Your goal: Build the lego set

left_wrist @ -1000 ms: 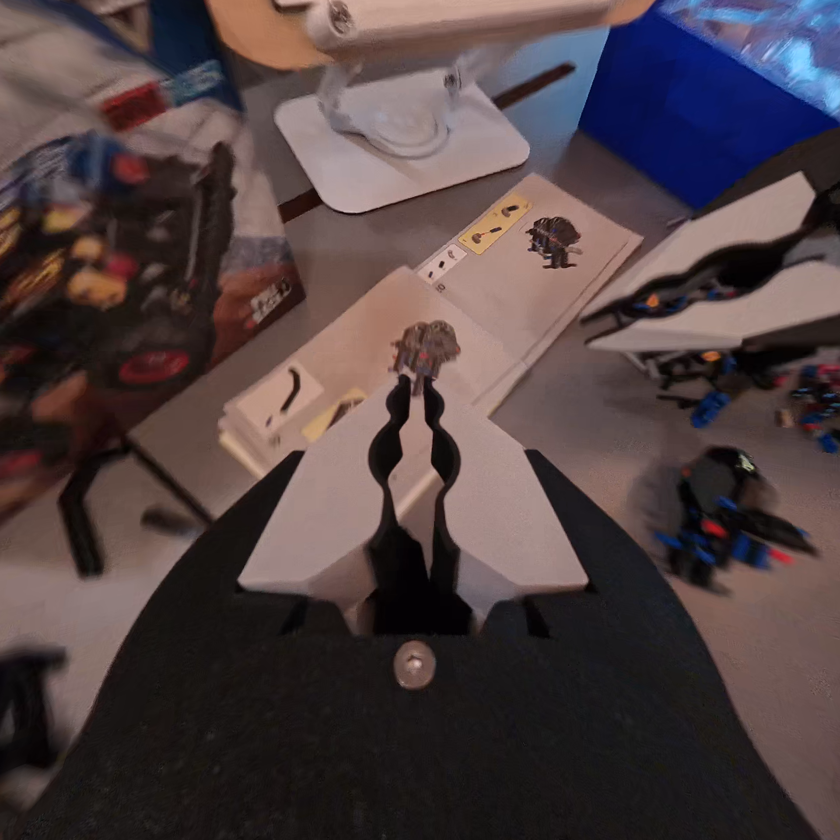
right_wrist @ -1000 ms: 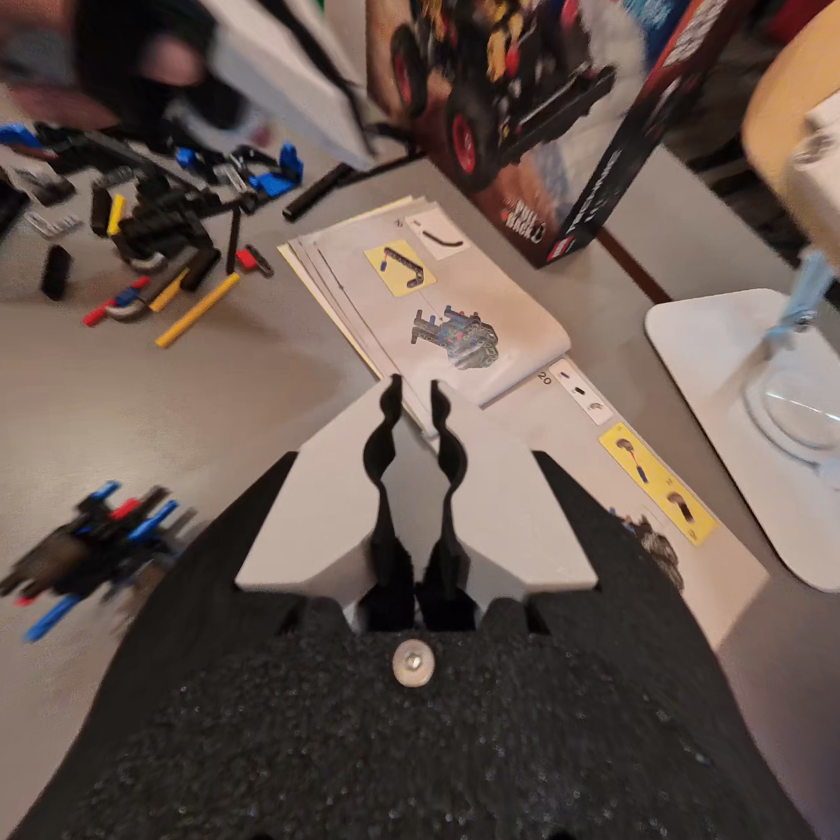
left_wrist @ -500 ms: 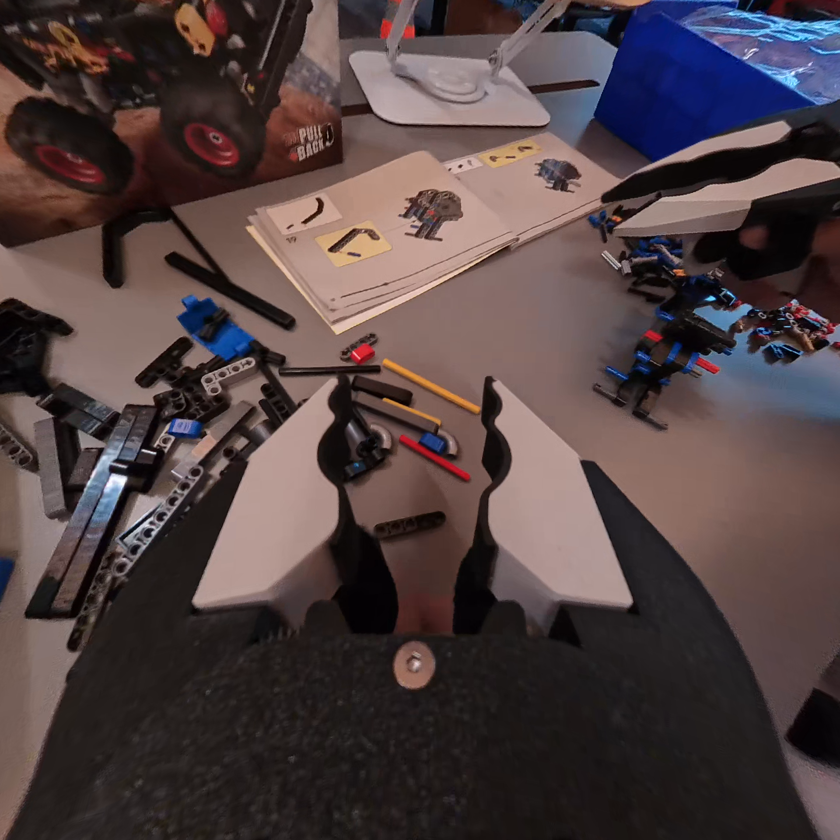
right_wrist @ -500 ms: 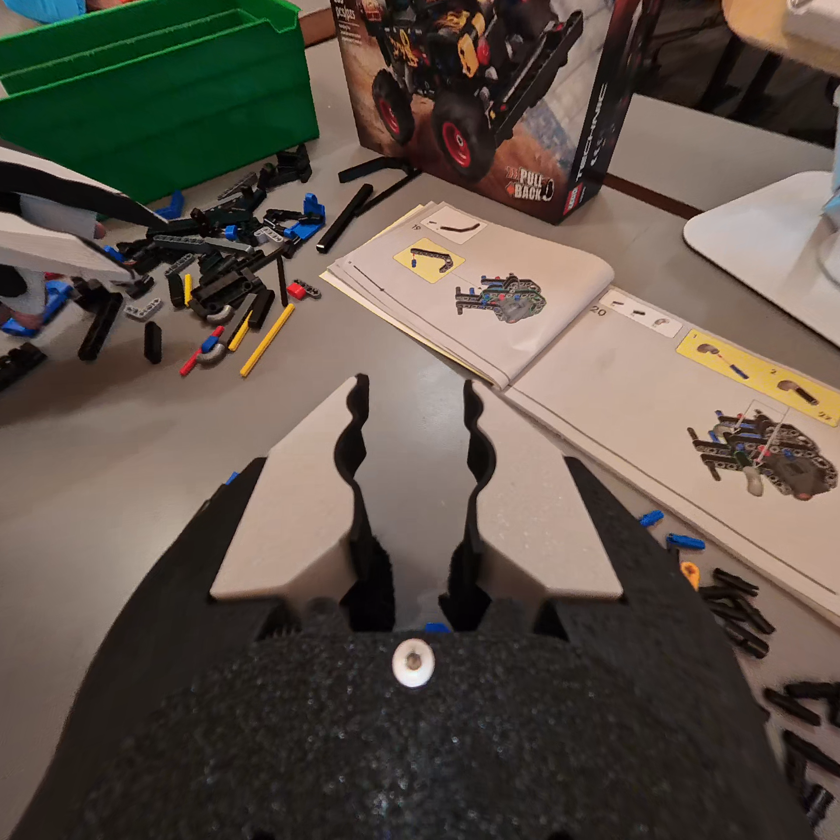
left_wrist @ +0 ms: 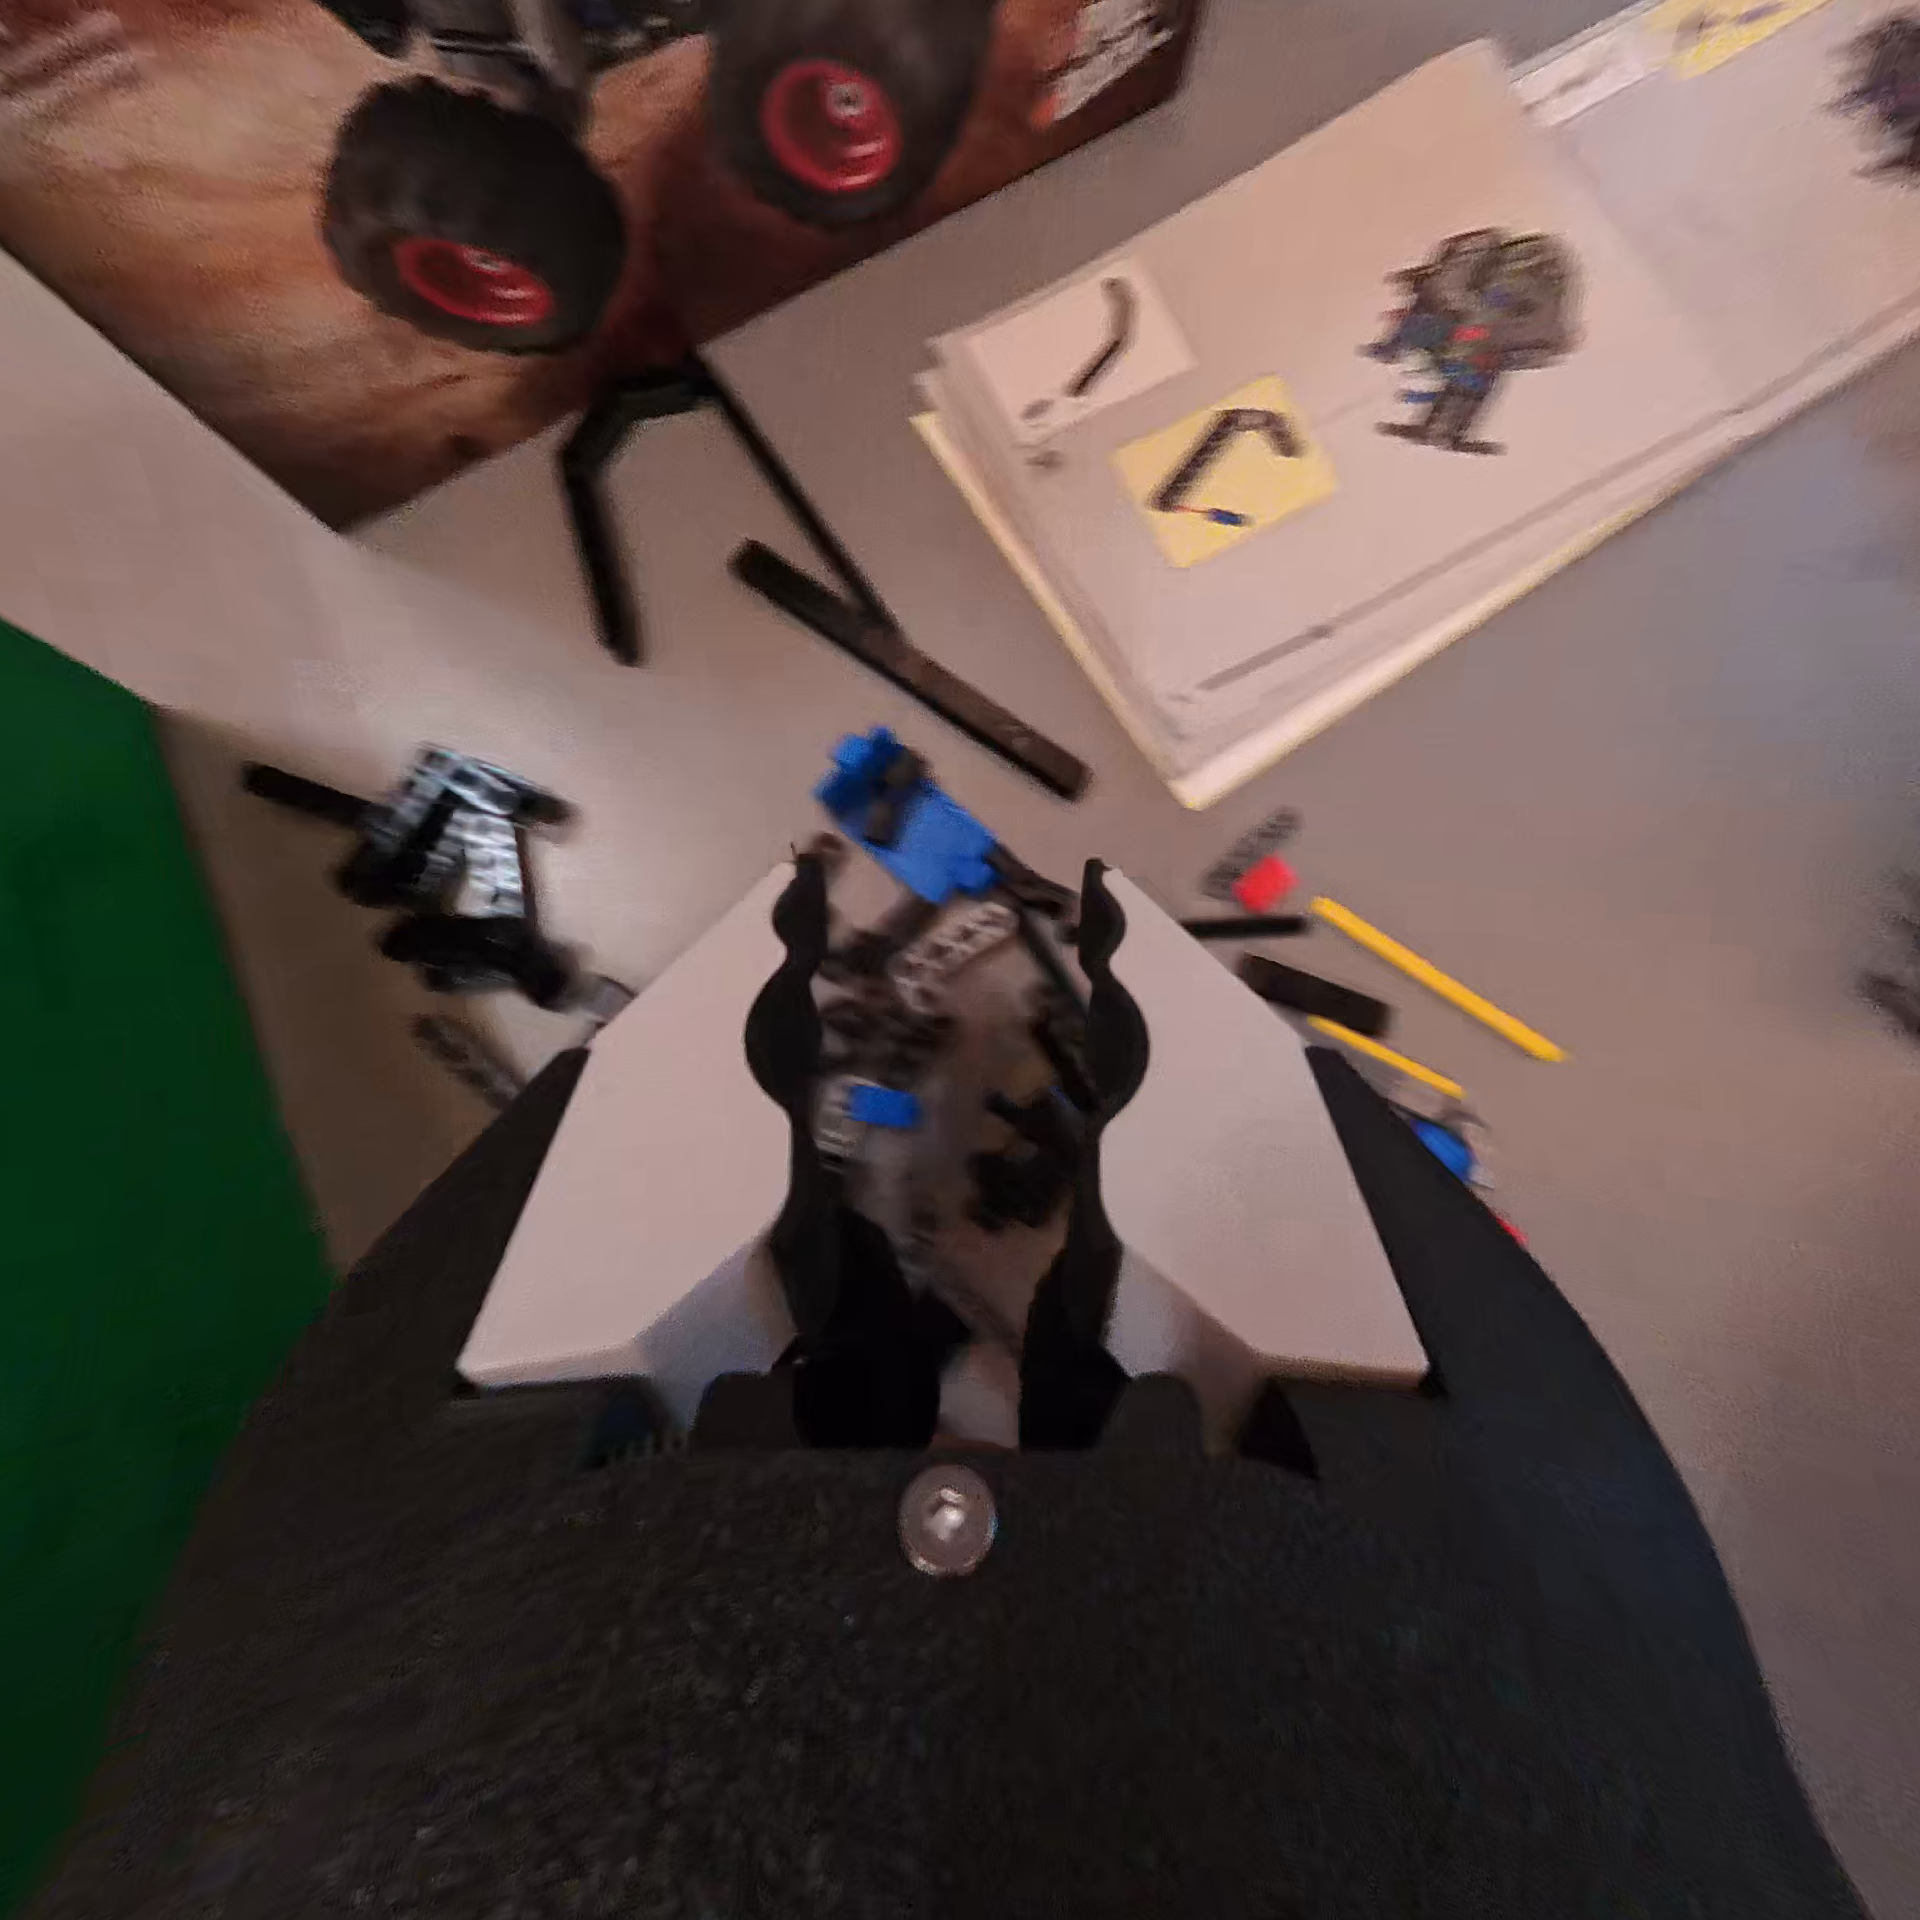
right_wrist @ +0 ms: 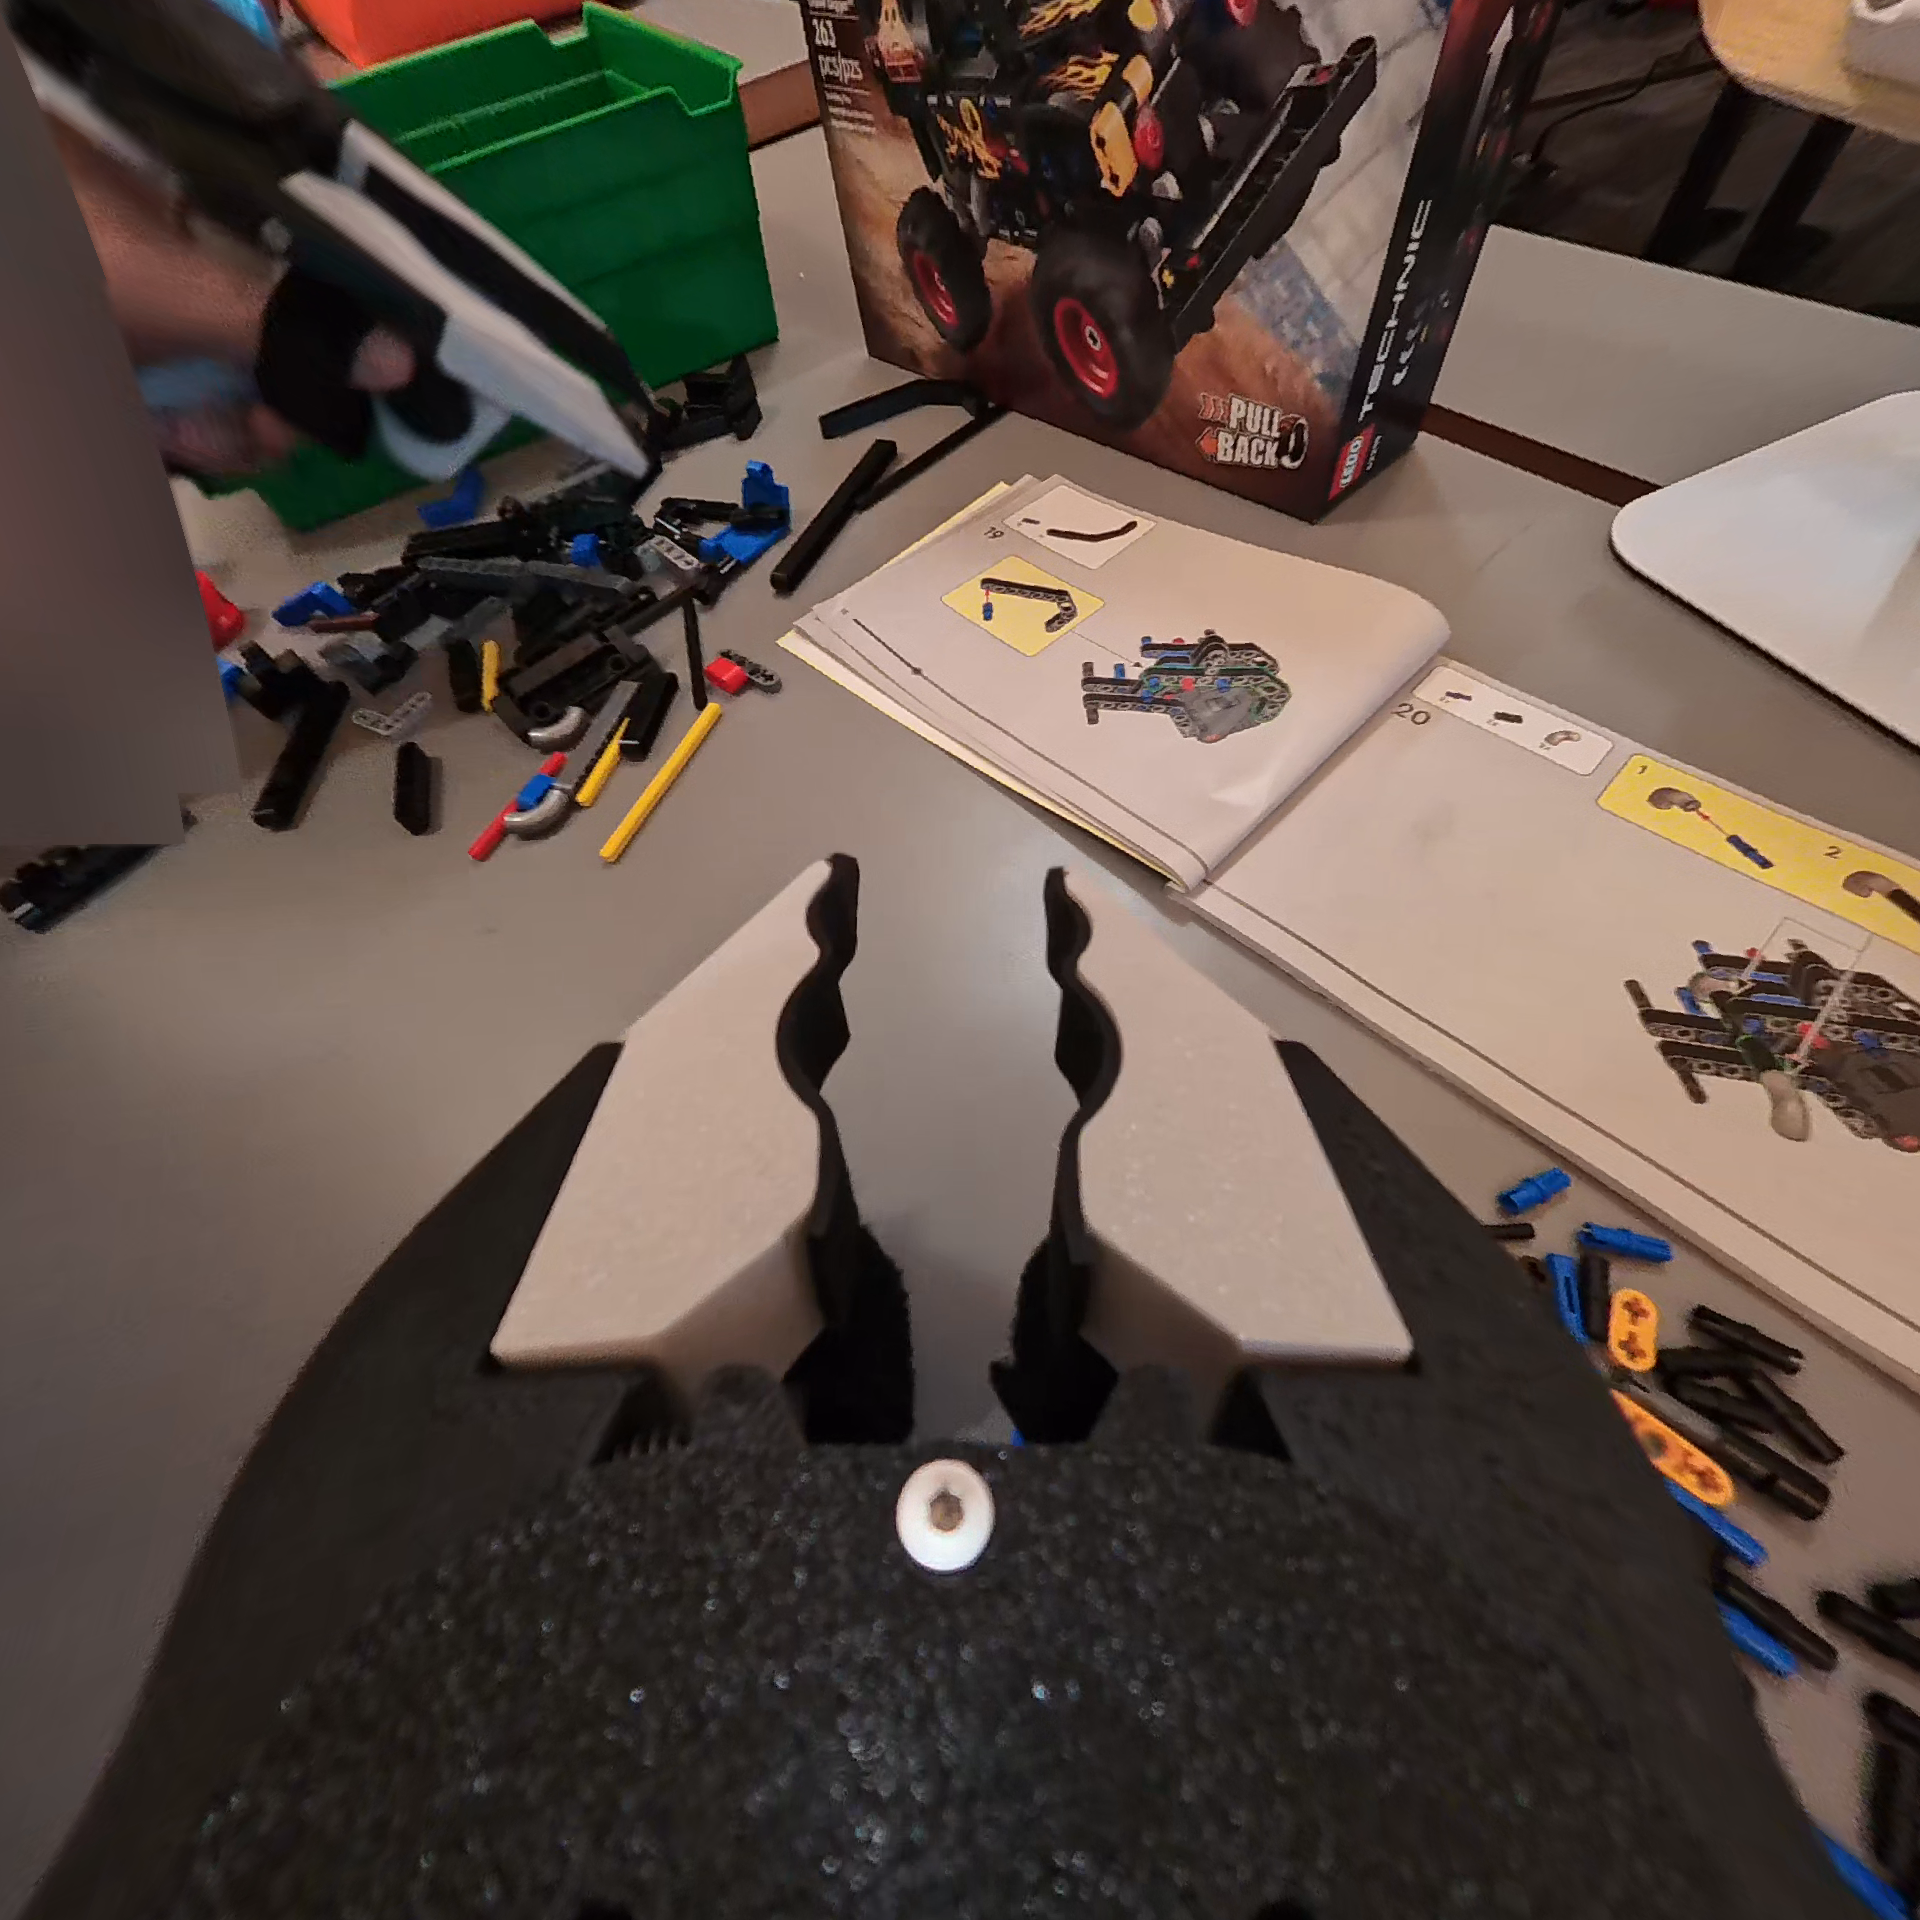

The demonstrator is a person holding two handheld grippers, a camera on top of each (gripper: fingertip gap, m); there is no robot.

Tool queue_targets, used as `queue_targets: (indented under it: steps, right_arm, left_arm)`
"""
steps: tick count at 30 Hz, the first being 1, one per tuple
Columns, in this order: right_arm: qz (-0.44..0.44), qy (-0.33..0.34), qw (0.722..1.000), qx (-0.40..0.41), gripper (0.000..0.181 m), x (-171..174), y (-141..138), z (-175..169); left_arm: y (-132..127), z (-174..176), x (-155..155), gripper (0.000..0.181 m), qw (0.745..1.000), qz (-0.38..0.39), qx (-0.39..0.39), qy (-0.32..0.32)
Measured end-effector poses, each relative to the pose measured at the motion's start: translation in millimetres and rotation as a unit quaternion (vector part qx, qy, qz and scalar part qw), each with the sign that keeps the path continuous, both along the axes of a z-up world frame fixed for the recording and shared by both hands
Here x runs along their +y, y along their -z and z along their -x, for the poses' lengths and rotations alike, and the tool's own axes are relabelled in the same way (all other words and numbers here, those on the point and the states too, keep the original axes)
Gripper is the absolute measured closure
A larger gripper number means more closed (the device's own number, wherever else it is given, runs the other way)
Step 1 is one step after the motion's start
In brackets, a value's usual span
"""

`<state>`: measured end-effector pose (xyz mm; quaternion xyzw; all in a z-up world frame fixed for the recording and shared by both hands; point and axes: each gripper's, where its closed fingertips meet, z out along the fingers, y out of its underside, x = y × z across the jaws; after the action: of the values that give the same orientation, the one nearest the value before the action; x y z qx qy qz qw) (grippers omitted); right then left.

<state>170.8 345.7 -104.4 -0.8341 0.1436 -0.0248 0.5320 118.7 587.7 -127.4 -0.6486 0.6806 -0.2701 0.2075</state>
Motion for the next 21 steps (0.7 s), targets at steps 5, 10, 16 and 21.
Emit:
queue_targets:
  steps: [5,10,16,21]
  right_arm:
    - [-0.012,-0.003,1.0,0.002,0.147,-4.9,-5.2,0.8]
    - [-0.037,-0.009,0.999,0.019,0.147,-6.7,-13.4,4.2]
    - [-0.044,-0.003,0.999,0.015,0.148,-9.8,-17.9,1.0]
    - [-0.045,-0.003,0.999,0.016,0.149,-9.6,-18.0,0.5]
  left_arm:
    - [11.4,-49.6,63.1,0.134,0.992,-0.101,0.08,-0.015]
    - [32.2,-78.0,76.5,0.142,0.984,-0.111,0.141,-0.003]
    - [48.1,-81.2,79.0,0.17,0.986,-0.074,0.148,-0.008]
    - [31.0,-74.1,85.9,0.175,0.99,-0.092,0.11,-0.016]
